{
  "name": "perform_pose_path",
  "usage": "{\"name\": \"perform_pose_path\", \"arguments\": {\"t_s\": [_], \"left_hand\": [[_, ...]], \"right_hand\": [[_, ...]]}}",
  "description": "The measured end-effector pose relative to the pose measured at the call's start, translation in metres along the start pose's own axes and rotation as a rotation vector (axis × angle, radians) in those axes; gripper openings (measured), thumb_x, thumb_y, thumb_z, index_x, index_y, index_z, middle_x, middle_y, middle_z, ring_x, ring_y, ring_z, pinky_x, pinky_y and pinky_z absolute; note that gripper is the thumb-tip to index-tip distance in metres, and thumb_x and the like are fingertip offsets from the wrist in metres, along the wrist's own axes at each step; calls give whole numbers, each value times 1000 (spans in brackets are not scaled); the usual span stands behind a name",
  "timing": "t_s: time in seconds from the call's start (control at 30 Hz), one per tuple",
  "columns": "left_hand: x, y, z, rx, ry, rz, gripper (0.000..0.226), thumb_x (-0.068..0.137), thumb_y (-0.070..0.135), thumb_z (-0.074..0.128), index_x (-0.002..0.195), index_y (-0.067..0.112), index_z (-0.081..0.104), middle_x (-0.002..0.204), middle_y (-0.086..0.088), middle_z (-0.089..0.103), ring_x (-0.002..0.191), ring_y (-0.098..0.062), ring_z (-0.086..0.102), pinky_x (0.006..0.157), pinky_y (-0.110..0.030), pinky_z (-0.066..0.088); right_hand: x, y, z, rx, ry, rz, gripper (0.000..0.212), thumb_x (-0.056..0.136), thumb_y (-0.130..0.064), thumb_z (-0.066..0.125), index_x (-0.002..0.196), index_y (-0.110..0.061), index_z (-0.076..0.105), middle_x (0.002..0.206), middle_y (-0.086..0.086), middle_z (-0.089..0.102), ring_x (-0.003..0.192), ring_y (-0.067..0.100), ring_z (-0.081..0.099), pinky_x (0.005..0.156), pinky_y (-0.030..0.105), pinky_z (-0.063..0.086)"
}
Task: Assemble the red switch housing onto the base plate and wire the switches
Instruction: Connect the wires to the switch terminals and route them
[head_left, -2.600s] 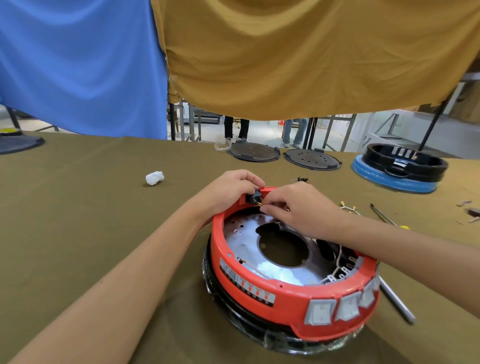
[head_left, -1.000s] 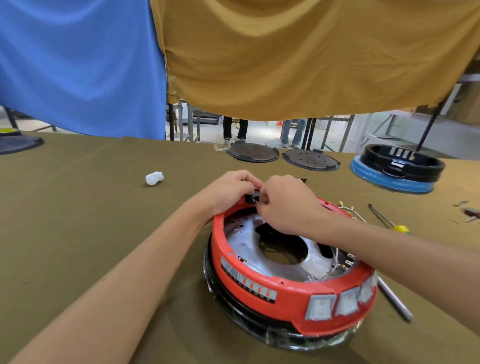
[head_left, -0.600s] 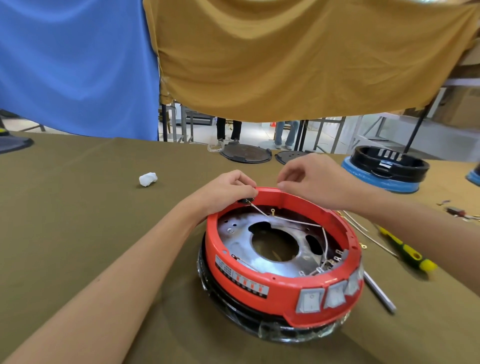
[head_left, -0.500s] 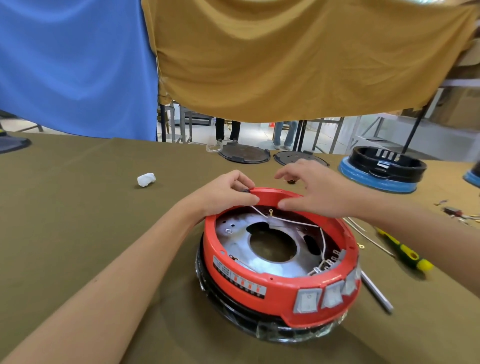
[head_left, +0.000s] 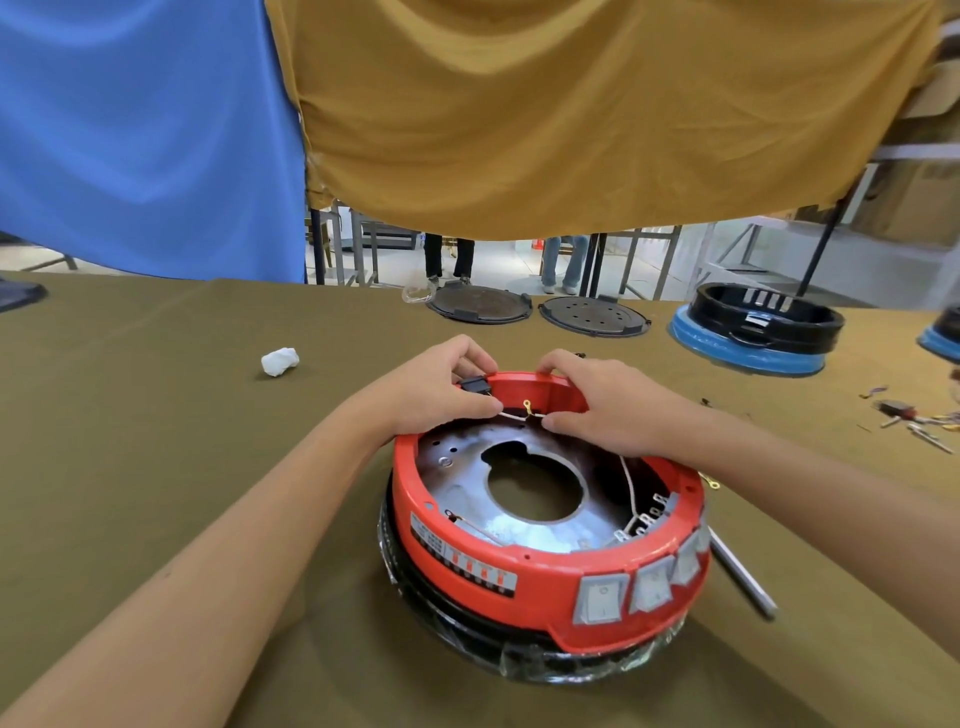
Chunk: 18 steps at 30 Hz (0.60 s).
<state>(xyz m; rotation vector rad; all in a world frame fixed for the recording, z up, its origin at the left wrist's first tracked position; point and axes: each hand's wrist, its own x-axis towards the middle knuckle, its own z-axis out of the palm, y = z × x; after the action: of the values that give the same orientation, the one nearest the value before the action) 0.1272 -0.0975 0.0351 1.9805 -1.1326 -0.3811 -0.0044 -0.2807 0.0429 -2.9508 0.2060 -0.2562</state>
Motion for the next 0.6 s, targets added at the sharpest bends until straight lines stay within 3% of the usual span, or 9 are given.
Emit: {"name": "perform_pose_path", "arguments": {"t_s": [0.17, 0.4, 0.53, 0.6], "left_hand": [[-2, 2, 1, -7, -3, 13, 34, 85, 23, 74, 112, 24, 55, 109, 3, 64, 89, -11, 63, 79, -27, 49], [-2, 4, 1, 21, 4, 11, 32, 85, 24, 74, 111, 26, 55, 107, 6, 64, 87, -9, 62, 76, -27, 47], [-4, 4, 0, 2, -4, 9, 32, 84, 23, 74, 110, 27, 54, 107, 6, 64, 83, -7, 63, 72, -22, 46], [-4, 4, 0, -15, -8, 5, 31, 85, 23, 72, 109, 28, 54, 106, 6, 65, 81, -5, 63, 70, -20, 45]], "right_hand": [[-4, 2, -4, 123, -36, 31, 48, 89, -41, 69, 129, -35, 44, 104, -7, 64, 89, 10, 61, 76, 28, 47], [-1, 1, -2, 112, 17, 39, 37, 91, -35, 68, 122, -36, 49, 104, -5, 68, 87, 12, 61, 70, 26, 43], [-6, -3, -5, 101, -16, 56, 52, 87, -48, 69, 132, -35, 45, 116, -7, 63, 100, 12, 59, 84, 30, 47], [-12, -10, -10, 51, 96, -5, 51, 88, -48, 67, 132, -30, 49, 123, -8, 56, 113, 12, 49, 95, 31, 42]]}}
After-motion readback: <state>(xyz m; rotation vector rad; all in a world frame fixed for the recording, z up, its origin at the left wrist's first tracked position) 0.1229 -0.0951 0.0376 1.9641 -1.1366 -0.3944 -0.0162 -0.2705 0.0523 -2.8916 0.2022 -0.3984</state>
